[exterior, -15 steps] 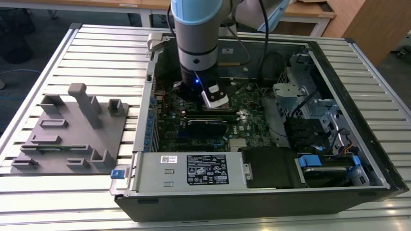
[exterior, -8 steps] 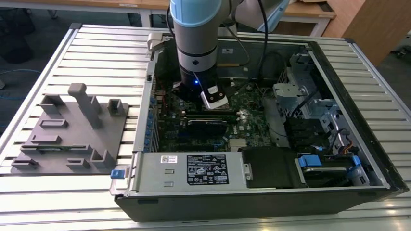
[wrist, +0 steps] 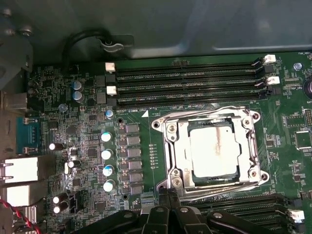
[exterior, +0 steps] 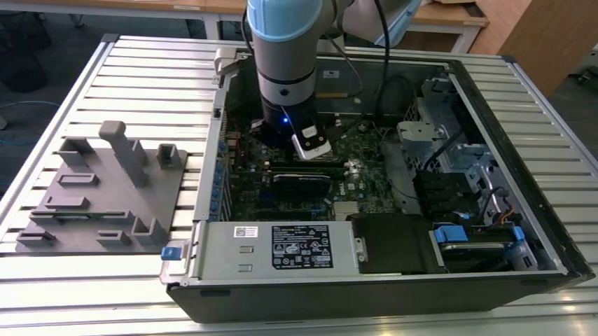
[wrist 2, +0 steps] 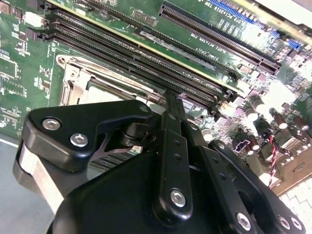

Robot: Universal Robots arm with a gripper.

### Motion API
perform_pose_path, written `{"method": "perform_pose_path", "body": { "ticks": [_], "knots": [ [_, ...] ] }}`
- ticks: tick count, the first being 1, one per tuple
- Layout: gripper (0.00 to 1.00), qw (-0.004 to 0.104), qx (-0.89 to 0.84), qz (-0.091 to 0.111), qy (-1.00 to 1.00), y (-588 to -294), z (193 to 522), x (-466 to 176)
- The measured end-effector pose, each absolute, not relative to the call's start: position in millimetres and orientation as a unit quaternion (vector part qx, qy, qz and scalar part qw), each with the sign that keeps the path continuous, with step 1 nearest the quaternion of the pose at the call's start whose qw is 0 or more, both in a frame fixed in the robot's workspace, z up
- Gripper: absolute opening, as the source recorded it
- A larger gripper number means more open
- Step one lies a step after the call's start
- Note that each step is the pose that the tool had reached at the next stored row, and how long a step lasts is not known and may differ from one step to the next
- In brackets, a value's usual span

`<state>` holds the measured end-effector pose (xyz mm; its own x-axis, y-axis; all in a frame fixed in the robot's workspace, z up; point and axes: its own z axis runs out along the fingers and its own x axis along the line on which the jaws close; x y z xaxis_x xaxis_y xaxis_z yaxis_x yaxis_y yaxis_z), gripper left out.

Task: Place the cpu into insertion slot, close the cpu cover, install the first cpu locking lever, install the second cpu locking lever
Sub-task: 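Install the second cpu locking lever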

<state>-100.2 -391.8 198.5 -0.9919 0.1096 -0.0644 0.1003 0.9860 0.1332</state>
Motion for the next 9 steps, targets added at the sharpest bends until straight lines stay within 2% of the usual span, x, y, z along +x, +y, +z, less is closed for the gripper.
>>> {"method": "perform_pose_path", "body": {
  "ticks": [9],
  "knots": [
    [0.1,0.035,0.053,0.076,0.995,-393.1,196.7,-100.3]
  ]
}}
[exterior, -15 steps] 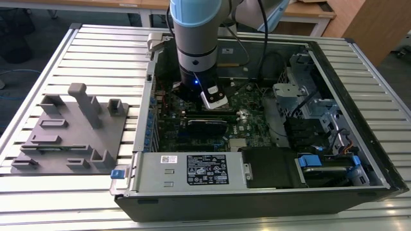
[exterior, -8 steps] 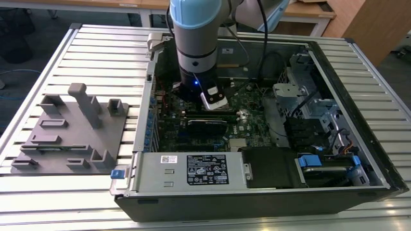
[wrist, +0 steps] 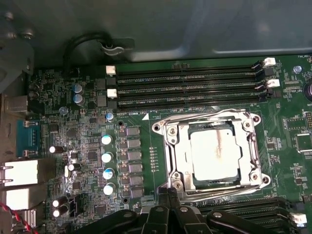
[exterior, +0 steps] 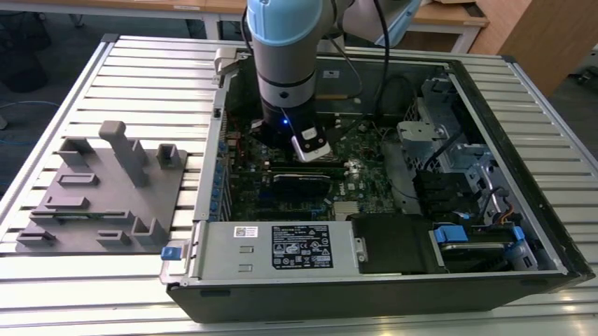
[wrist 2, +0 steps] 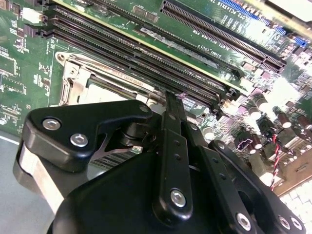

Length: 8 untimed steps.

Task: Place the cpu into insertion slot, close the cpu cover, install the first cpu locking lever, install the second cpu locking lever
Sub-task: 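Install the second cpu locking lever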

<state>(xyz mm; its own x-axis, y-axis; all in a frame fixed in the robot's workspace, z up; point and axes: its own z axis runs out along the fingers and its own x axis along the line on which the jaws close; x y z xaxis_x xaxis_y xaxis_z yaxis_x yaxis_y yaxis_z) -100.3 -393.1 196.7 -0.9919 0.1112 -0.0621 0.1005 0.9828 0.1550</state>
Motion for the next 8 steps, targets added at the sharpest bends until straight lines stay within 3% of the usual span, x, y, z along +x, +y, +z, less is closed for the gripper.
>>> {"method": "perform_pose_path", "body": {
  "ticks": [8],
  "knots": [
    [0.1,0.035,0.053,0.079,0.995,-393.7,195.1,-101.4]
  ]
}}
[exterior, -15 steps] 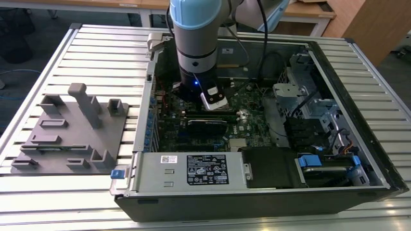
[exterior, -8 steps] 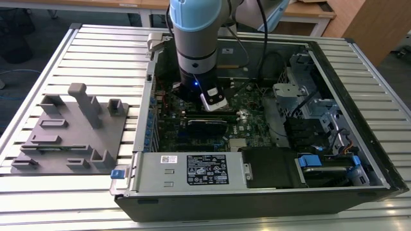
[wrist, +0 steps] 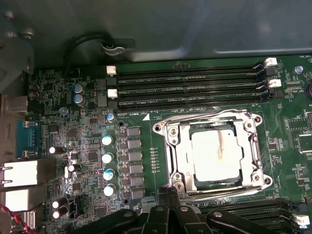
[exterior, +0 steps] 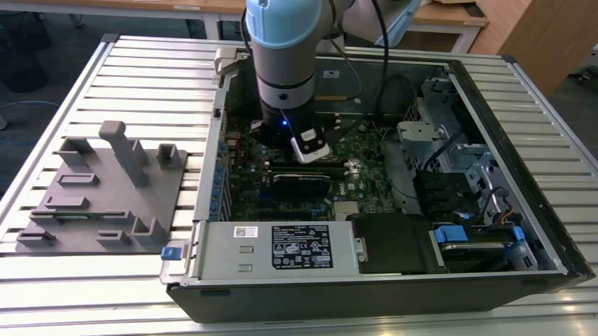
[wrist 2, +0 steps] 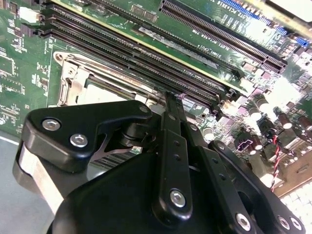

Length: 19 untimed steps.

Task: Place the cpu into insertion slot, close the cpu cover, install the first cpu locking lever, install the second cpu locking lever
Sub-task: 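Install the second cpu locking lever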

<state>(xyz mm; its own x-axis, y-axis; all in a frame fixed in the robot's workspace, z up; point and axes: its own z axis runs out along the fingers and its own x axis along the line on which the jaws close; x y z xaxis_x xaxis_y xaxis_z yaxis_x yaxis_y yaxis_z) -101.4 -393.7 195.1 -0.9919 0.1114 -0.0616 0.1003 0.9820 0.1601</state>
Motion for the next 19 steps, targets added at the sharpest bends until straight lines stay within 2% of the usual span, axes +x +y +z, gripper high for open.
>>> {"method": "perform_pose_path", "body": {
  "ticks": [19],
  "knots": [
    [0.1,0.035,0.053,0.08,0.995,-393.8,191.7,-108.8]
  ]
}}
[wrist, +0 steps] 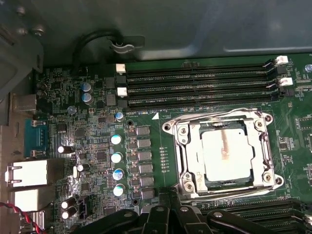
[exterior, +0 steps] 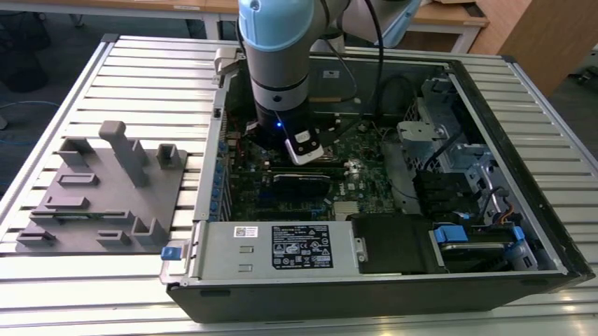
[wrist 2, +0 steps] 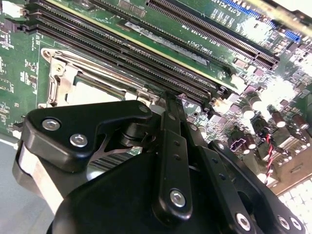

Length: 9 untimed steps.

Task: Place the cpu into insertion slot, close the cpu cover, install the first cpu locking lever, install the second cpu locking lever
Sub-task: 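Install the second cpu locking lever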

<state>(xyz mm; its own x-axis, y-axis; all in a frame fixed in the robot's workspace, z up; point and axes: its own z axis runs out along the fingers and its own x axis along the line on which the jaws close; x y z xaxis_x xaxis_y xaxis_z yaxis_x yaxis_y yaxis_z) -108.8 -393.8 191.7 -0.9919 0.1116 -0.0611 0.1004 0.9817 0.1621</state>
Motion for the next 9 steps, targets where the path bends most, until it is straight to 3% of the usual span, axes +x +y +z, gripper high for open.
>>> {"method": "perform_pose_path", "body": {
  "ticks": [9],
  "knots": [
    [0.1,0.035,0.053,0.08,0.995,-393.8,190.3,-108.9]
  ]
}}
